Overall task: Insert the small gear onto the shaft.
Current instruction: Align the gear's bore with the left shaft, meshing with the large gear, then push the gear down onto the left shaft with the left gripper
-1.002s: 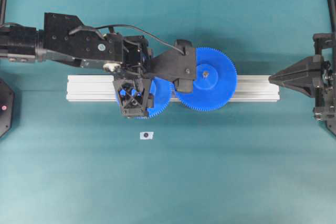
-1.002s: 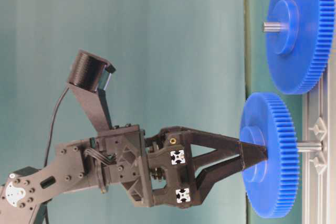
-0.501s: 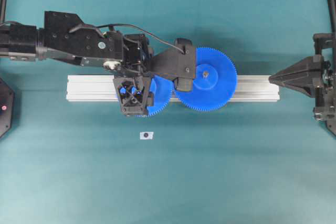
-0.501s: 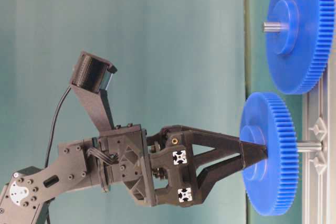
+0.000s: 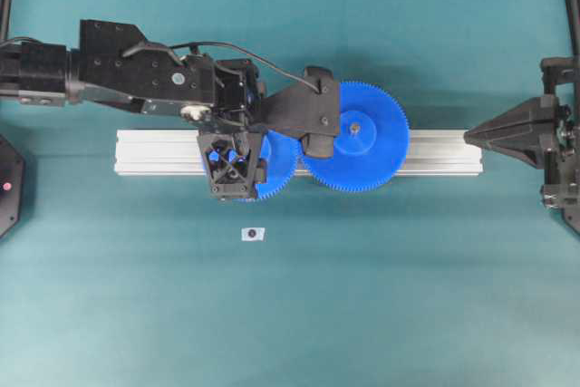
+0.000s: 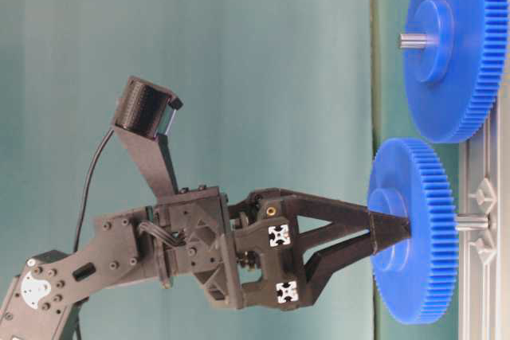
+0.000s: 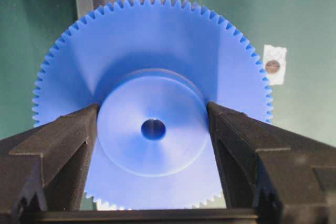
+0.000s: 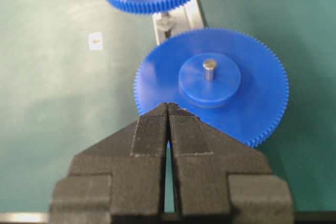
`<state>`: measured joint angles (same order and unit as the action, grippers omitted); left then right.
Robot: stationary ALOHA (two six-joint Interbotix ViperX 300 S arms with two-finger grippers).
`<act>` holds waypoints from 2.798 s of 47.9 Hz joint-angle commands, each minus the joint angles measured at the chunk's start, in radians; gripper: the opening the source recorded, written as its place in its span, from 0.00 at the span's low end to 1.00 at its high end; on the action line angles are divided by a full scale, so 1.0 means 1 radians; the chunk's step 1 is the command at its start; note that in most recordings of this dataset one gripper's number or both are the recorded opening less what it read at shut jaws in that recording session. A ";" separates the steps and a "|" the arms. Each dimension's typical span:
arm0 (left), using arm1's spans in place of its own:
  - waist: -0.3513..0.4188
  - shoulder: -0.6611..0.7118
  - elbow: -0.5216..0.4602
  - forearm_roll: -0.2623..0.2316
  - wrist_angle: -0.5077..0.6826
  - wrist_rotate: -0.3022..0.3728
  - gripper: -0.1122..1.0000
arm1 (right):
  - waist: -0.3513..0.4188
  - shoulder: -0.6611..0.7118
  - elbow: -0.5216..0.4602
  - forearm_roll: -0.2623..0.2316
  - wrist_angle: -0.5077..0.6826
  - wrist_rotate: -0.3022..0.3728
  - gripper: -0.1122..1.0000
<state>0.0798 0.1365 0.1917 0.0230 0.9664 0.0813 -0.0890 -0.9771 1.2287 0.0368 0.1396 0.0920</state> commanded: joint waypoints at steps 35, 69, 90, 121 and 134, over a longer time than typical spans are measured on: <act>0.038 0.011 0.000 0.003 -0.014 0.034 0.72 | -0.003 0.006 -0.008 0.000 -0.005 0.009 0.13; 0.038 -0.037 0.028 0.003 0.025 0.035 0.72 | -0.005 0.000 -0.008 0.000 -0.005 0.011 0.13; 0.037 -0.034 0.020 0.003 0.025 0.034 0.72 | -0.005 0.000 -0.009 0.000 -0.005 0.011 0.13; 0.037 -0.037 0.014 0.003 0.003 0.037 0.72 | -0.005 0.000 -0.006 0.000 -0.005 0.011 0.13; 0.037 -0.040 0.005 0.003 0.006 0.029 0.72 | -0.003 0.000 -0.006 0.002 -0.005 0.011 0.13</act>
<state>0.1012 0.1227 0.2224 0.0215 0.9679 0.1120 -0.0905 -0.9817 1.2333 0.0368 0.1396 0.0936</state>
